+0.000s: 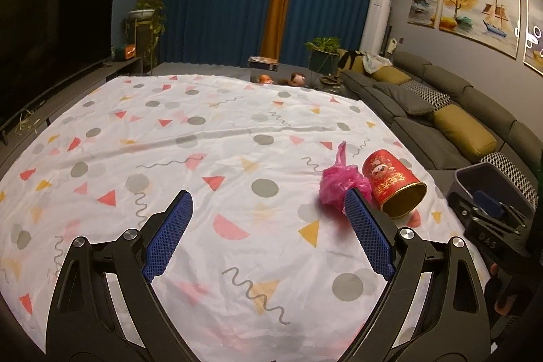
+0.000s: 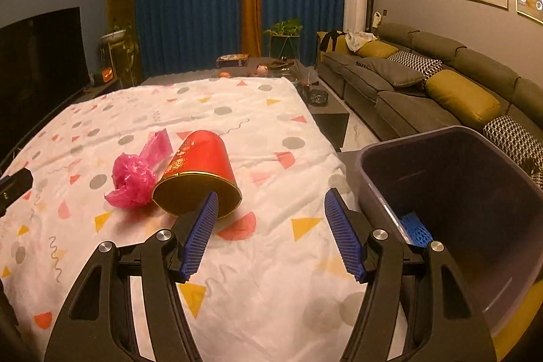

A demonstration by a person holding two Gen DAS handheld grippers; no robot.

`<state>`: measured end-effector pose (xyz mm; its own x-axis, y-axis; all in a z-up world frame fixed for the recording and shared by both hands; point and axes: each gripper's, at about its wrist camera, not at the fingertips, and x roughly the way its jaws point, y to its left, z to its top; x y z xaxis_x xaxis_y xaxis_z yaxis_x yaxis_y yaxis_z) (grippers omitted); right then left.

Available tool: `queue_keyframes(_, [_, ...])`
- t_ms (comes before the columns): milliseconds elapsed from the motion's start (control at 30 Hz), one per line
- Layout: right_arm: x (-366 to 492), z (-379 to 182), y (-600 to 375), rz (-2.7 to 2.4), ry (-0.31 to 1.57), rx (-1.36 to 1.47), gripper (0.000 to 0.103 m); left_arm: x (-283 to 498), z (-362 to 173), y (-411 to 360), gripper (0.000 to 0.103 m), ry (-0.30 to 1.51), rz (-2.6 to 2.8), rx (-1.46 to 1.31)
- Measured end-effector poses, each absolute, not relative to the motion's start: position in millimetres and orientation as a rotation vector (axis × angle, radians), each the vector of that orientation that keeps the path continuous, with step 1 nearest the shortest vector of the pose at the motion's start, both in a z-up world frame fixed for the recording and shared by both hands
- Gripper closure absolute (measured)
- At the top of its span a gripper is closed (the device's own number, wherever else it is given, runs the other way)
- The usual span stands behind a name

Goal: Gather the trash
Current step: 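Grasp the pink plastic bag with the left tool while the right tool grasps the red cup rim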

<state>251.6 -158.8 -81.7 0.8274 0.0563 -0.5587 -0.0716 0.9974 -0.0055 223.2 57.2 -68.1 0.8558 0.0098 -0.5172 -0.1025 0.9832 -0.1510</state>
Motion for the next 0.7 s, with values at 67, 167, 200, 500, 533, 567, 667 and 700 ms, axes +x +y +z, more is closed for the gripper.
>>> queue_keyframes(67, [256.8, -84.0, -156.4, 0.071, 0.603, -0.033, 0.038, 224.6, -66.7, 55.8, 0.014, 0.54, 0.053, -0.177])
queue_keyframes(167, [264.0, -86.9, -152.6, 0.076, 0.616, -0.045, 0.038, 230.0, -66.2, 50.1, 0.014, 0.542, 0.044, -0.175])
queue_keyframes(200, [266.0, -87.8, -151.8, 0.078, 0.62, -0.049, 0.038, 231.2, -66.0, 48.4, 0.014, 0.543, 0.04, -0.173])
queue_keyframes(500, [288.9, -97.7, -137.3, 0.112, 0.67, -0.085, 0.049, 260.8, -72.6, 21.8, 0.014, 0.595, -0.039, -0.142])
queue_keyframes(533, [290.4, -98.0, -136.5, 0.116, 0.674, -0.088, 0.053, 266.0, -74.4, 17.8, 0.014, 0.606, -0.054, -0.142])
queue_keyframes(567, [293.6, -99.3, -134.1, 0.123, 0.681, -0.092, 0.06, 272.9, -76.6, 12.8, 0.014, 0.617, -0.071, -0.139])
queue_keyframes(667, [301.9, -101.6, -129.1, 0.154, 0.705, -0.095, 0.071, 286.8, -81.4, 4.1, 0.014, 0.631, -0.084, -0.121])
queue_keyframes(700, [303.4, -101.7, -128.0, 0.159, 0.706, -0.098, 0.074, 293.9, -83.5, 1.7, 0.014, 0.64, -0.085, -0.117])
